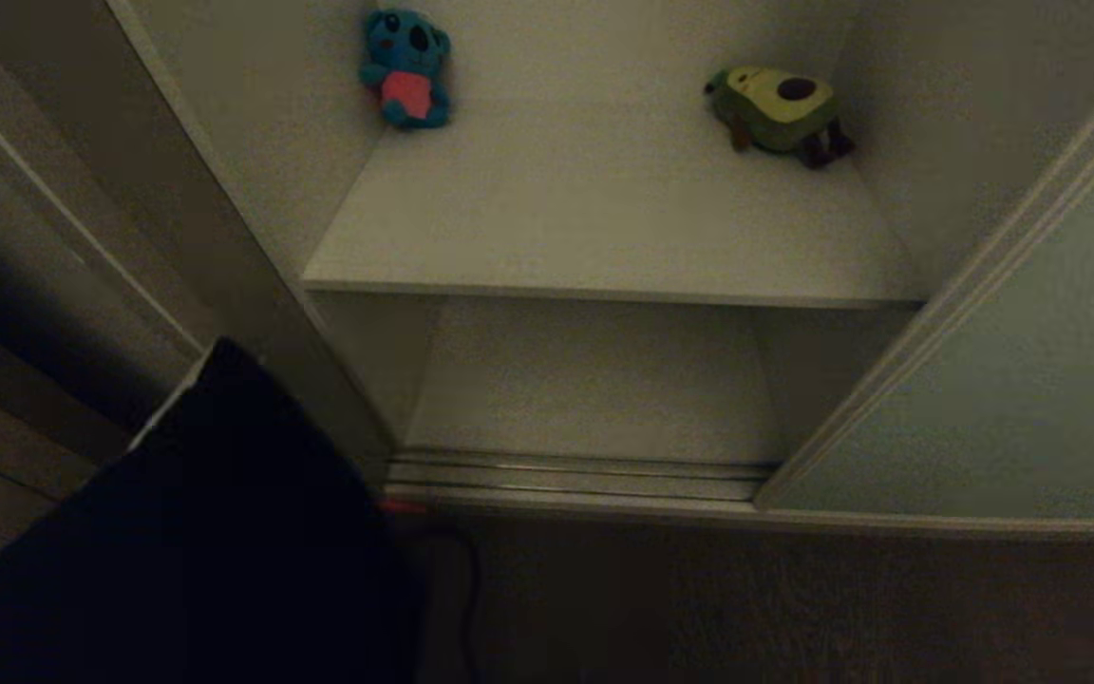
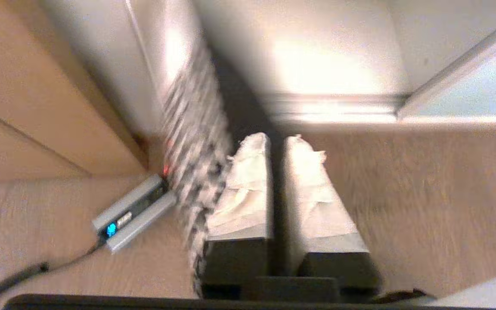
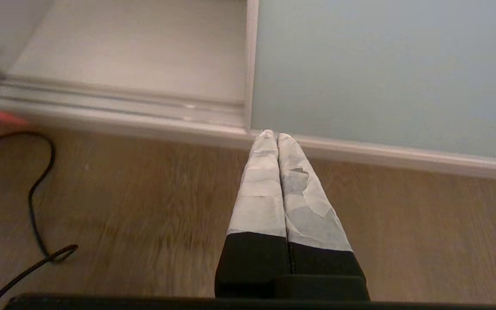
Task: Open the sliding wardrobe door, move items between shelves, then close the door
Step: Place the pillow on the lower shelf
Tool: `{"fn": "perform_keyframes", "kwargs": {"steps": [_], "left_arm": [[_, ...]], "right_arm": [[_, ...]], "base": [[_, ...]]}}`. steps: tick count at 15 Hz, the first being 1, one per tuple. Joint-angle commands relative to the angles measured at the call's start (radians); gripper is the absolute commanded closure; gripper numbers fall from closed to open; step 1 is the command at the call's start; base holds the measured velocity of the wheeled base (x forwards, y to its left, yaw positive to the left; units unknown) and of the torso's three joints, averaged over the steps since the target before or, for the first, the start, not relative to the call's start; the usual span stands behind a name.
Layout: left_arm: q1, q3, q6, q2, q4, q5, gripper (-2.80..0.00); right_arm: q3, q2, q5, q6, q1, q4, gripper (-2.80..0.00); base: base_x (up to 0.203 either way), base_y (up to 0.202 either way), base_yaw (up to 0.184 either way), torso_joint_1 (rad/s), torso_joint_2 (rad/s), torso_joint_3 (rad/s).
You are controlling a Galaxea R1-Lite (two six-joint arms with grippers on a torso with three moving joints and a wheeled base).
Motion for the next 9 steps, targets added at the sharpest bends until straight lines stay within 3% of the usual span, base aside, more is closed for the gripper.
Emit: {"fn": "perform_keyframes", "kwargs": {"steps": [1, 9], "left_arm": [[-0.001, 0.002, 0.000, 0.012, 0.003, 0.000, 0.00], [-0.003, 0.043, 0.028, 0.021, 0.006, -0.079, 0.00]], "right_arm": [[0.003, 0.001, 0.000, 0.000, 0.000, 0.000, 0.00], [0.003, 0.001, 0.000, 0.000, 0.000, 0.000, 0.00]], "base": [[-0.126, 0.000, -0.002, -0.004, 0.00, 0.004], [0.000, 0.000, 0.000, 0.000, 0.00, 0.000]]}}
